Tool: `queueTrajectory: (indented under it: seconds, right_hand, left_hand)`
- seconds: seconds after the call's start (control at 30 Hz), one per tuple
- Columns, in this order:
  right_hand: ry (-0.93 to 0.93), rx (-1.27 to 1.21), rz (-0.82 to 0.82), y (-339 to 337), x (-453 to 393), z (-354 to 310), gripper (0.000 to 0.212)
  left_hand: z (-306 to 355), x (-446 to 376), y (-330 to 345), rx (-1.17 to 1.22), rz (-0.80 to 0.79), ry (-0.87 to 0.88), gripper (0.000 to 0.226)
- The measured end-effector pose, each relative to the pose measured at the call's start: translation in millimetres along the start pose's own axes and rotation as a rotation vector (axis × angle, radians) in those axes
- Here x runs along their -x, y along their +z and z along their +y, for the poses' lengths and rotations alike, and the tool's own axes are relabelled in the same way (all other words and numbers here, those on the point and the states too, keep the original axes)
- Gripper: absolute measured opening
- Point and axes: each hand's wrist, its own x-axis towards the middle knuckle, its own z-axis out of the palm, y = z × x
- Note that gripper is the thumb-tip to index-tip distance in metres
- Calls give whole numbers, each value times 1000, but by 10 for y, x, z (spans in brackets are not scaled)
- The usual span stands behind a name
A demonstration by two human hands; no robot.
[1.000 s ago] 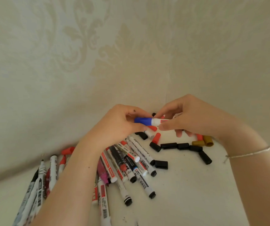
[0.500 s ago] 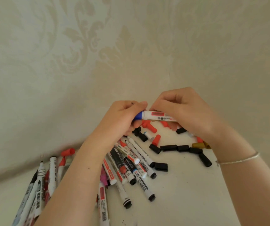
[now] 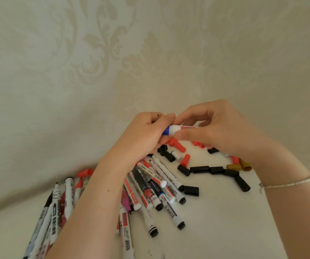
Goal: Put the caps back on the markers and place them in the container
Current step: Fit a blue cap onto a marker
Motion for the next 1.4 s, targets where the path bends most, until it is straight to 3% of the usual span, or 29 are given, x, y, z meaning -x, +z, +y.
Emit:
queueTrajectory:
  seconds: [0.1, 0.23, 0.43, 0.7, 0.9, 1.03, 1.13, 1.3, 1.4]
  right_hand:
    - [31, 137, -26, 0, -17, 29, 6]
    - [61, 196, -2, -10, -20, 65, 4]
    - [84, 55, 14, -1, -50, 77, 5]
    - [111, -79, -51, -77, -30, 105, 7]
    - [175, -169, -111, -48, -27, 109, 17]
    - [181, -252, -113, 35, -43, 101, 17]
    - [174, -200, -105, 53, -50, 83, 19]
    - [131, 75, -86, -11, 130, 63, 21]
    - [282, 151, -131, -112, 307, 149, 22]
  left_hand:
    - [-52, -10, 26, 27, -99, -43, 35]
    - [-95, -40, 153, 12, -34, -55, 36]
    - [-72, -46, 190, -89, 86, 8, 36]
    - [-8, -17, 213, -87, 108, 55, 37]
    - [-1, 1, 36, 136, -16, -32, 27]
    - [-13, 9, -57, 277, 97, -71, 21]
    - [28, 1, -8, 247, 181, -46, 19]
    - [119, 59, 78, 178, 12, 39, 14]
    - [79, 74, 191, -135, -113, 28, 35]
